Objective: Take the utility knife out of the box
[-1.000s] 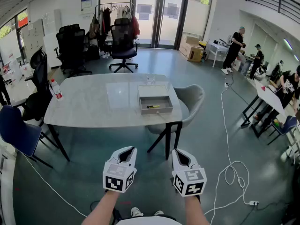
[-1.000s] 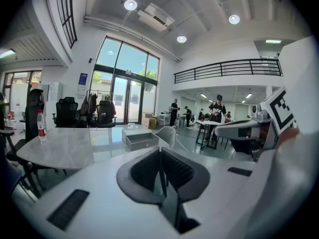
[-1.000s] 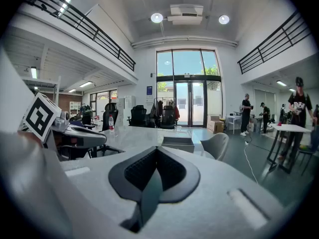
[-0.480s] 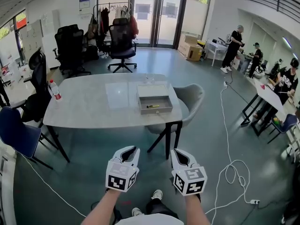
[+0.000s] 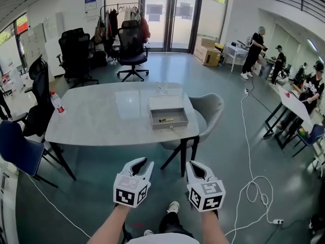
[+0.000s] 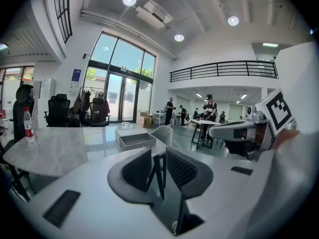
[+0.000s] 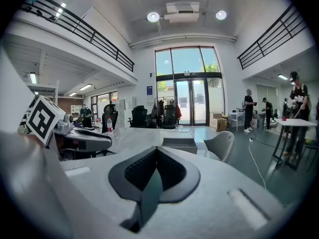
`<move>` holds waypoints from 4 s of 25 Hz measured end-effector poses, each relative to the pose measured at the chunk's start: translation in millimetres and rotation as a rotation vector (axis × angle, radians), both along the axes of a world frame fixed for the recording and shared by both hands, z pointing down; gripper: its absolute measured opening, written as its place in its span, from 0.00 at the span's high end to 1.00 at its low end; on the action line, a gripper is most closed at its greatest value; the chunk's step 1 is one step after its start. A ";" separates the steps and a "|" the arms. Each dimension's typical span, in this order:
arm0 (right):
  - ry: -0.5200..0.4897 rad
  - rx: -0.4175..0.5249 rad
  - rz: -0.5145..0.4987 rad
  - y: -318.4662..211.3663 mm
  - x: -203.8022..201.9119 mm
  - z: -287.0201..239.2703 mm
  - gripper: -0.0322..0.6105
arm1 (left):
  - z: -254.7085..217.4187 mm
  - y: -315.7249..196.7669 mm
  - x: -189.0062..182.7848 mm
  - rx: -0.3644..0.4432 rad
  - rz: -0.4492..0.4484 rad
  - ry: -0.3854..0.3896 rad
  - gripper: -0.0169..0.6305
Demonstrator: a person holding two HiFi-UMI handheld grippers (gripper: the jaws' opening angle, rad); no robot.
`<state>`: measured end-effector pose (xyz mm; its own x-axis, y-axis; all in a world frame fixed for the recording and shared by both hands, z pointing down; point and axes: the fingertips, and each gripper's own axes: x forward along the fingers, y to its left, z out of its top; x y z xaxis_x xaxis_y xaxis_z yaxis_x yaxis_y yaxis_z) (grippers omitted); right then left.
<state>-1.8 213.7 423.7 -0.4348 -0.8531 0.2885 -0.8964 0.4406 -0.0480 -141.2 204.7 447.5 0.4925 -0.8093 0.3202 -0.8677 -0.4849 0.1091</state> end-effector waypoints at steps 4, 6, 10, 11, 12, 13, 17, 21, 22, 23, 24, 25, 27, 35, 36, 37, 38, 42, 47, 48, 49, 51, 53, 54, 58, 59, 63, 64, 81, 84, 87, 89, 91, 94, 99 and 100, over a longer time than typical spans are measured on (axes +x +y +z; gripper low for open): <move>-0.002 -0.002 -0.013 -25.8 0.0 2.1 0.94 | -0.5 -24.4 -1.9 0.003 -0.017 0.004 0.85; -0.004 -0.006 -0.019 -39.3 -0.4 4.1 0.94 | 1.9 -36.7 -2.7 -0.001 -0.022 0.007 0.83; -0.006 -0.011 -0.029 -67.0 -1.0 4.0 0.94 | 3.5 -62.5 -2.5 -0.015 -0.027 0.011 0.80; -0.007 -0.014 -0.032 -73.6 -0.6 4.6 0.94 | 3.9 -68.8 -1.9 -0.017 -0.028 0.012 0.79; -0.007 -0.017 -0.034 -80.3 0.3 5.7 0.94 | 5.0 -75.4 -0.8 -0.021 -0.030 0.012 0.78; -0.008 -0.021 -0.037 -87.0 1.8 7.1 0.94 | 6.6 -82.1 0.7 -0.025 -0.031 0.014 0.78; -0.007 -0.032 -0.047 -114.2 9.2 10.4 0.94 | 10.8 -107.8 8.4 -0.043 -0.038 0.022 0.76; -0.012 -0.038 -0.057 -143.4 14.9 10.0 0.94 | 15.4 -132.8 17.6 -0.074 -0.029 0.019 0.72; -0.013 -0.038 -0.062 -150.6 16.2 9.9 0.94 | 15.6 -139.1 19.6 -0.076 -0.031 0.018 0.72; -0.014 -0.039 -0.068 -157.5 17.6 9.8 0.94 | 15.7 -145.5 21.6 -0.077 -0.034 0.018 0.71; -0.014 -0.040 -0.074 -164.2 19.5 9.9 0.94 | 15.8 -152.0 23.7 -0.078 -0.038 0.017 0.71; -0.014 -0.042 -0.078 -170.9 21.7 10.1 0.94 | 15.9 -158.5 25.9 -0.079 -0.041 0.015 0.70; -0.015 -0.044 -0.087 -184.7 26.5 9.9 0.94 | 16.2 -171.3 30.3 -0.080 -0.048 0.011 0.69; -0.019 -0.041 -0.129 -238.2 41.2 10.6 0.94 | 18.1 -218.2 47.7 -0.066 -0.080 0.021 0.62; -0.020 -0.040 -0.134 -244.3 43.2 11.1 0.94 | 17.9 -223.9 50.4 -0.065 -0.085 0.020 0.61; -0.020 -0.040 -0.138 -250.0 45.3 11.2 0.94 | 17.6 -229.2 53.0 -0.065 -0.089 0.018 0.61; -0.021 -0.040 -0.142 -255.2 47.6 11.1 0.94 | 17.3 -234.2 55.7 -0.066 -0.093 0.016 0.60; -0.034 -0.046 -0.167 -271.4 55.4 12.5 0.94 | 17.9 -250.6 66.5 -0.073 -0.102 0.002 0.59; -0.053 -0.055 -0.201 -284.2 62.3 13.8 0.94 | 20.6 -261.7 76.7 -0.082 -0.110 -0.034 0.58; -0.058 -0.055 -0.205 -286.3 63.1 13.5 0.94 | 20.9 -263.1 77.3 -0.084 -0.112 -0.039 0.58; -0.059 -0.056 -0.209 -288.2 63.4 13.4 0.94 | 21.6 -264.3 77.5 -0.087 -0.113 -0.043 0.58; -0.061 -0.057 -0.216 -290.6 63.6 14.7 0.94 | 24.4 -265.7 77.2 -0.093 -0.114 -0.051 0.58; -0.063 -0.057 -0.222 -292.7 64.0 16.3 0.94 | 27.9 -267.8 76.8 -0.099 -0.113 -0.059 0.58; -0.063 -0.058 -0.225 -293.9 63.7 16.8 0.94 | 29.3 -269.2 75.9 -0.101 -0.112 -0.063 0.58; -0.058 -0.070 -0.233 -299.0 64.1 20.1 0.94 | 35.0 -277.1 73.6 -0.115 -0.099 -0.095 0.58; -0.056 -0.074 -0.233 -301.2 64.8 21.4 0.94 | 36.3 -280.4 73.6 -0.117 -0.093 -0.105 0.58; -0.045 -0.085 -0.231 -315.4 62.5 28.3 0.94 | 44.1 -298.5 71.2 -0.129 -0.063 -0.136 0.58; -0.042 -0.087 -0.230 -319.9 61.5 29.6 0.94 | 47.4 -303.3 71.1 -0.134 -0.052 -0.145 0.58; -0.032 -0.137 -0.188 -409.1 47.6 49.8 0.94 | 117.1 -382.1 78.2 -0.277 0.191 -0.348 0.58; -0.030 -0.146 -0.174 -422.6 47.3 53.3 0.94 | 128.2 -392.9 79.9 -0.294 0.245 -0.402 0.58; -0.029 -0.156 -0.162 -435.5 46.1 57.8 0.94 | 138.4 -403.6 82.4 -0.312 0.300 -0.448 0.58; -0.027 -0.164 -0.157 -441.0 43.5 61.3 0.94 | 147.1 -407.4 83.7 -0.330 0.346 -0.484 0.58; -0.025 -0.172 -0.152 -445.4 41.2 64.2 0.94 | 155.9 -408.8 84.9 -0.349 0.398 -0.525 0.58; -0.019 -0.184 -0.144 -451.1 40.3 68.5 0.94 | 166.7 -411.4 85.4 -0.366 0.445 -0.565 0.58; -0.012 -0.199 -0.122 -460.9 42.9 75.7 0.94 | 182.6 -417.2 86.0 -0.399 0.492 -0.589 0.58; -0.011 -0.201 -0.118 -462.6 42.4 76.9 0.94 | 185.8 -417.7 85.5 -0.404 0.506 -0.599 0.58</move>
